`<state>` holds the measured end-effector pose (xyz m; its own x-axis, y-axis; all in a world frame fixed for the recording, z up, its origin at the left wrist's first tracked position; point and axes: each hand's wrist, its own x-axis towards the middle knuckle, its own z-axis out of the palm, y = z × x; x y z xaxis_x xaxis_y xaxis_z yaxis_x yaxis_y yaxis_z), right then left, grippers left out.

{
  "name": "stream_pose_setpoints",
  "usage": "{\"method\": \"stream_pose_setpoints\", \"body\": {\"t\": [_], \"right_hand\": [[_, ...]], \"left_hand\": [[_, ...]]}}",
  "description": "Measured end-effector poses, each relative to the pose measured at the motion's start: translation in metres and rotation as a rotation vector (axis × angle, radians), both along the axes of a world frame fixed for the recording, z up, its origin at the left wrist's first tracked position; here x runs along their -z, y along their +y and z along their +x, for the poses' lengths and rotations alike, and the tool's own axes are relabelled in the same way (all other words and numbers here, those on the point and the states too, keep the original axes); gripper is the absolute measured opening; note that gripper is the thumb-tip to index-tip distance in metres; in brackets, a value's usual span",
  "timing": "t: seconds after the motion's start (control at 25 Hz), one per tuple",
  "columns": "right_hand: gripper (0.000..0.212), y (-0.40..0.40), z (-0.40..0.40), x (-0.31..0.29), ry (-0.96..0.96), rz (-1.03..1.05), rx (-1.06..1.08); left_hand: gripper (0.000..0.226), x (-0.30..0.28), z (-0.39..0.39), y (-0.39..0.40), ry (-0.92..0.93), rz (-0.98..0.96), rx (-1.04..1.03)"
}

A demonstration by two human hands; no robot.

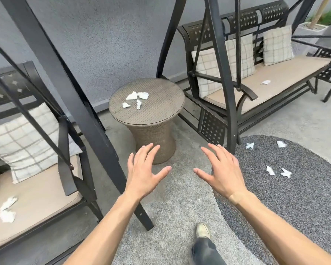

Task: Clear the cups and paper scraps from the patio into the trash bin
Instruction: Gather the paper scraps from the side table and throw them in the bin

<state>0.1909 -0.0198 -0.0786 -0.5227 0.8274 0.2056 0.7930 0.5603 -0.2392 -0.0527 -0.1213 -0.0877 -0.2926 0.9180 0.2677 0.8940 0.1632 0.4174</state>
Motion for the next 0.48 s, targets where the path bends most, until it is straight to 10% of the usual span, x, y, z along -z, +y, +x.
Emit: {"method": "stream_pose_setpoints", "body": {"t": [0.48], "right_hand": [[0.075,0.209,-0.034,-0.002,-0.02,-0.049,-0.158]], "left_hand": [[0.074,-0.01,-0.012,0.189,-0.042,0.003,-0.143]]}}
